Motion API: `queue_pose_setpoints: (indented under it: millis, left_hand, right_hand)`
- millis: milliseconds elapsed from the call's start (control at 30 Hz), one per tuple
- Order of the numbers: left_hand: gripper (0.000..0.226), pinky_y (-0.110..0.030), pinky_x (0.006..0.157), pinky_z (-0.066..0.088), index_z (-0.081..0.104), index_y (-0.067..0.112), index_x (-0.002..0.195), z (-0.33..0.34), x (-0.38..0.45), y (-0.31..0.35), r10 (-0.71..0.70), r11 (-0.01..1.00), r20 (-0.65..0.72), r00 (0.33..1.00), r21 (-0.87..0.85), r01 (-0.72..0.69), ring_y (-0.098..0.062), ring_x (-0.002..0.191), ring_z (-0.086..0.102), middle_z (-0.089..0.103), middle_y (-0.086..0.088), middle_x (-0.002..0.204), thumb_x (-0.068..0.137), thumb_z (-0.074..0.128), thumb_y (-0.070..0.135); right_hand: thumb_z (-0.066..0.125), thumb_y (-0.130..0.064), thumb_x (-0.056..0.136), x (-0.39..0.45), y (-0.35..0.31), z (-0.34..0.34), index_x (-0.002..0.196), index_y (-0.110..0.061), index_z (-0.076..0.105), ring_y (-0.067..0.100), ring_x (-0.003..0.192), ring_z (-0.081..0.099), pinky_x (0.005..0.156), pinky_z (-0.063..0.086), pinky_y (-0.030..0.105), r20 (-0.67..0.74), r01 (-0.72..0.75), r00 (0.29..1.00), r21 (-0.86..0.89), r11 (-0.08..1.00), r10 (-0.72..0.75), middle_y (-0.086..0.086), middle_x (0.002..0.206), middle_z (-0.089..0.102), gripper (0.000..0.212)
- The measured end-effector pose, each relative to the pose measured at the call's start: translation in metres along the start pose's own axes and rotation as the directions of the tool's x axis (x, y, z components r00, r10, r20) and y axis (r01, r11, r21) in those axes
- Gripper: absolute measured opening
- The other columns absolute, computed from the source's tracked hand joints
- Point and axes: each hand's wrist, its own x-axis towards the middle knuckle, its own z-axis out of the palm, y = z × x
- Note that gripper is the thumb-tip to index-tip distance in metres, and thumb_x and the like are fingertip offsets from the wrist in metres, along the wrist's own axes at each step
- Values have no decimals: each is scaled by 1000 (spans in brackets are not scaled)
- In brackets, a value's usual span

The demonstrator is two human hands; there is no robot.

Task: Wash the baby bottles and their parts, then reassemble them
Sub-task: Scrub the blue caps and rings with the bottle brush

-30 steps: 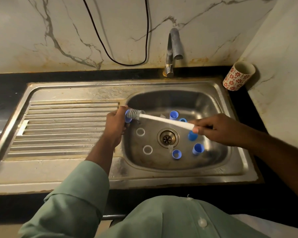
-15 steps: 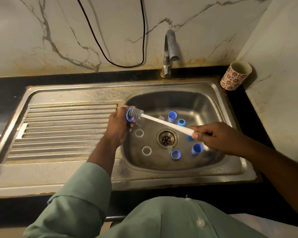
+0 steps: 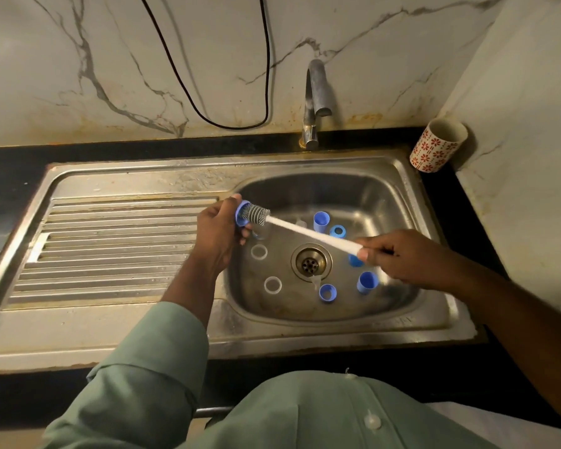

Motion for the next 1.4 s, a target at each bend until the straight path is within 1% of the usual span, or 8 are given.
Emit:
queue_pose_setpoints:
  millis: [200,300,567,733,833,1033,1133,1400]
  left_hand:
    - [45,-28,51,55,77,13,66,9,-11,1,21,993,28,999,-114,-17,-17,53,62,67,-6,60,104,54,23]
    - [26,-30,63,59,74,8,87,12,-8,0,-52,973,-39,998,-227,42,-15,64,69,72,-1,66,102,57,21]
    - [31,-28,71,61,67,13,114,5,2,-1,-160,840,163,974,-496,221,-21,88,75,72,-11,106,83,70,12]
    - [6,-26,72,62,63,7,101,16,3,10,-229,745,74,971,-629,223,-20,87,68,63,-12,104,98,58,5]
    - [21,-32,81,61,60,-1,117,30,-1,17,-221,668,115,968,-706,236,-27,104,69,63,-19,121,98,59,8]
    - [51,-33,78,60,49,6,143,56,-2,20,-236,730,12,972,-658,186,-26,107,65,61,-19,136,95,65,16]
    - [42,-37,92,58,56,7,135,59,1,20,-259,706,-35,965,-689,164,-30,120,63,60,-19,136,94,65,10]
    - [39,-42,88,61,65,2,122,61,2,32,-315,686,-137,939,-717,126,-28,104,71,68,-17,121,86,75,14]
  right_hand:
    - [55,-33,95,-7,-5,5,101,-31,72,1,41,45,44,34,13,-20,-37,999,28,999,37,-11,48,54,18]
    - [55,-34,95,-16,-4,11,89,-30,72,5,37,41,39,35,20,116,-61,992,130,990,46,-13,47,53,18]
    - [56,-31,95,-28,7,14,104,-23,71,3,39,41,40,35,20,-49,-142,987,180,973,153,-21,47,55,19]
    - [50,-27,98,-39,1,18,123,-48,54,0,39,44,38,39,18,-108,-73,988,321,944,113,-8,55,55,33]
    - [47,-27,99,-44,-15,31,133,-55,39,5,40,45,37,39,20,-15,-27,999,332,943,34,9,70,57,45]
    - [46,-28,99,-35,-28,39,140,-41,43,1,38,40,41,31,14,-130,31,992,231,973,-1,-7,57,48,43]
    - [46,-28,99,-35,-34,36,136,-36,50,2,40,42,43,32,15,-99,18,995,217,976,3,-15,51,51,38]
    - [47,-25,100,-32,-59,34,119,-13,63,3,32,40,35,31,14,-108,-31,992,255,966,60,-30,44,45,27]
